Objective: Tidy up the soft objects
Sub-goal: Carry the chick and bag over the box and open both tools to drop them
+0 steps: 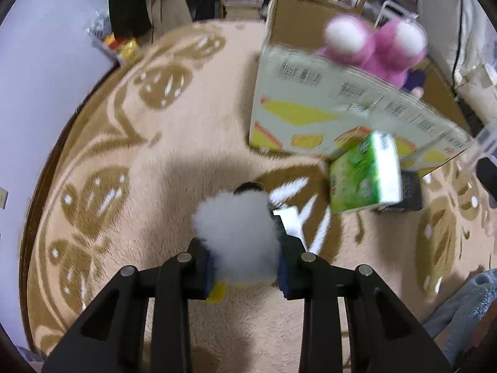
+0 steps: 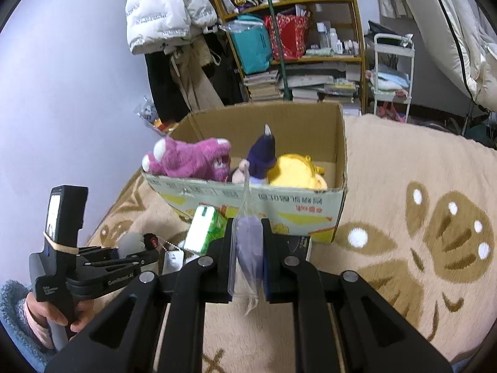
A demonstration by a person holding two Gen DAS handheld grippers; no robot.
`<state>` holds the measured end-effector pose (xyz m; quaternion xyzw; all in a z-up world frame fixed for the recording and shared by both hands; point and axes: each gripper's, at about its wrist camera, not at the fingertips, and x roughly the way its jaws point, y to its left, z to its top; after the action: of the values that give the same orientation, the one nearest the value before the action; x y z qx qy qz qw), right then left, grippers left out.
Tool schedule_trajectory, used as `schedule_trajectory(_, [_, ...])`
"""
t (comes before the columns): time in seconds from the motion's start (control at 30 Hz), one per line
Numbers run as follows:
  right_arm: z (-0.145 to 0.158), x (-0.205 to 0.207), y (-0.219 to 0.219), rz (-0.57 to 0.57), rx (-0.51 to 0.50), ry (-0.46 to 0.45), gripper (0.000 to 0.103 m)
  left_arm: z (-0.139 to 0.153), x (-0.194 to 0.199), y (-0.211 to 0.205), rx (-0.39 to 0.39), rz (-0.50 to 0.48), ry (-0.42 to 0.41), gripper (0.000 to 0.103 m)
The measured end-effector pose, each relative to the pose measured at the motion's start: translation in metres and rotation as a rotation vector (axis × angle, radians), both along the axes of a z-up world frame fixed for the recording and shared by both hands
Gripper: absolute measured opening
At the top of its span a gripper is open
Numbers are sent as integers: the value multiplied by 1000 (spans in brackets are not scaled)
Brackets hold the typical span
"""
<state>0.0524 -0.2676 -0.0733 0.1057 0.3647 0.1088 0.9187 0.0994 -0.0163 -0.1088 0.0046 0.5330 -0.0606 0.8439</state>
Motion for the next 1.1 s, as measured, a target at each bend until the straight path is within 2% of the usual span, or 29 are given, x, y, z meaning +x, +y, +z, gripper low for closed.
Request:
schedule_trajectory(0.1, [10, -4, -1, 2, -2, -47, 14, 20, -7, -3, -31, -10, -68, 29])
schedule_trajectory(0.2, [18, -8, 0, 6, -8, -88, 14, 47, -20, -8, -26, -28, -198, 29])
schedule_trajectory(0.33, [24, -10, 1, 10, -11, -117, 14, 75, -34, -15, -63, -46, -312, 29])
schedule_trajectory(0.5, [28, -9, -1, -4, -13, -139, 14, 100, -40, -15, -64, -47, -436, 29])
schedule_trajectory(0.7, [37, -1, -7, -1, -10, -179, 14, 126, -23, -17, -73, -63, -520, 29])
schedule_trajectory(0.93, [41, 19, -9, 2, -24, -204, 14, 150, 14, -33, -35, -103, -586, 29])
schedule_trajectory(1.0, [40, 28, -10, 0, -23, -211, 14, 151, 26, -38, -26, -114, -594, 30])
schedule_trajectory(1.1, [36, 43, -11, -10, -29, -207, 14, 144, 49, -41, -57, -111, -557, 30])
